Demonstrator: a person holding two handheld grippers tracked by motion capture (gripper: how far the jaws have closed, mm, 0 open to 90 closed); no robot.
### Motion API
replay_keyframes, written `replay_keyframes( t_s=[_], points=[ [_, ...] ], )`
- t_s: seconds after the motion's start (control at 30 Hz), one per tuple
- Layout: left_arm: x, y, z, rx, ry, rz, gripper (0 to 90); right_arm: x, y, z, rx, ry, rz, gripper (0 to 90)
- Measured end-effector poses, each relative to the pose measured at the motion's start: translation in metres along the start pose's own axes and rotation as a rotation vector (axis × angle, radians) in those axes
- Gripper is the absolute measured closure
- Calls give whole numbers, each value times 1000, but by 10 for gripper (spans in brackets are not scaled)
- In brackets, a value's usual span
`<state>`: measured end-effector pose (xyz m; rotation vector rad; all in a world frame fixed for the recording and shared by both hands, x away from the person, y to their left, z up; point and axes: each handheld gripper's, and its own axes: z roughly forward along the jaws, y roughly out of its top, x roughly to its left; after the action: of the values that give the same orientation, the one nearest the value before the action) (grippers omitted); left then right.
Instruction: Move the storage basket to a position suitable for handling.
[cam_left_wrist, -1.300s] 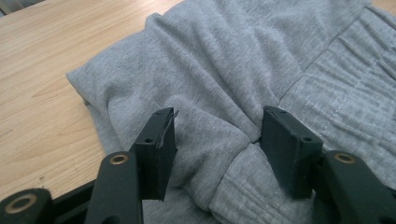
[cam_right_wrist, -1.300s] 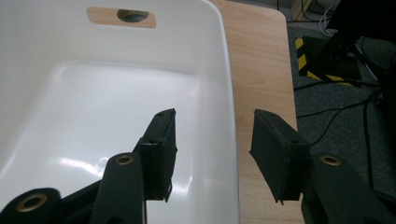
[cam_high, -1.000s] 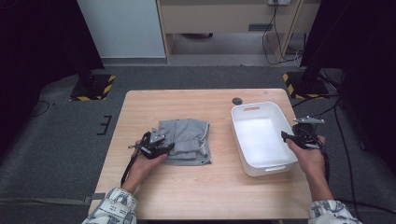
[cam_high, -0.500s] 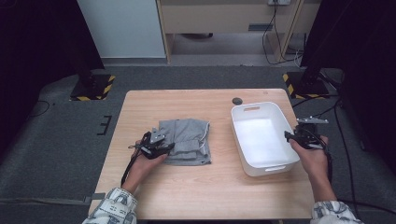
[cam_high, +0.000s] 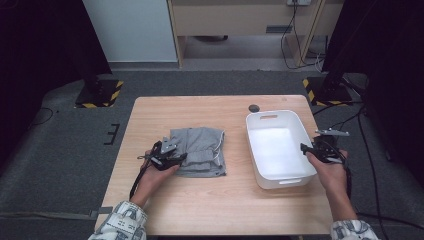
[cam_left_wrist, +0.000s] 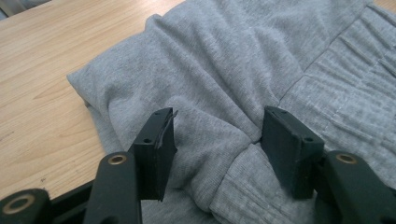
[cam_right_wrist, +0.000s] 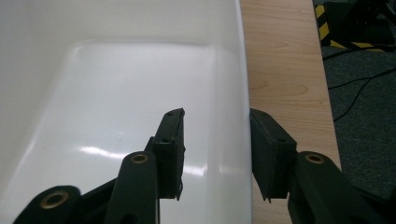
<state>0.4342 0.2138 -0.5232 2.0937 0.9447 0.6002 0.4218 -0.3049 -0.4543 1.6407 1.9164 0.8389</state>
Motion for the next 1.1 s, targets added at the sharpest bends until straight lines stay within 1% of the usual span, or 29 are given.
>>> replay_keyframes(
  t_s=[0.07, 0.2, 0.3, 0.37, 0.4, 0.47, 0.57, 0.6, 0.67, 0.93, 1.03, 1.1],
  points=[
    [0, 0, 0, 0, 0, 0, 438, 5, -1, -2, 7, 0, -10, 563],
    [0, 0, 0, 0, 0, -1, 439, 14, -3, -5, 16, 16, -23, 569],
    [0, 0, 0, 0, 0, -1, 438, 18, -4, -6, 22, 27, -17, 564],
    [0, 0, 0, 0, 1, 0, 438, 20, -4, -7, 24, 29, -17, 561],
    [0, 0, 0, 0, 0, 0, 438, 23, -4, -7, 29, 34, -21, 559],
    [0, 0, 0, 0, 0, -2, 438, 24, -4, -8, 32, 39, -30, 563],
    [0, 0, 0, 0, 0, -3, 437, 25, -4, -8, 33, 41, -27, 572],
    [0, 0, 0, 0, 0, -2, 437, 24, -5, -8, 28, 36, -32, 605],
    [0, 0, 0, 0, 1, -1, 437, 24, -6, -8, 30, 41, -20, 605],
    [0, 0, 0, 0, 3, 2, 437, 29, -8, -8, 25, 55, -34, 600],
    [0, 0, 0, -1, 3, 6, 429, 29, -7, -7, 24, 48, -47, 639],
    [0, 0, 0, -2, 2, 5, 428, 29, -7, -6, 23, 49, -41, 647]
  ],
)
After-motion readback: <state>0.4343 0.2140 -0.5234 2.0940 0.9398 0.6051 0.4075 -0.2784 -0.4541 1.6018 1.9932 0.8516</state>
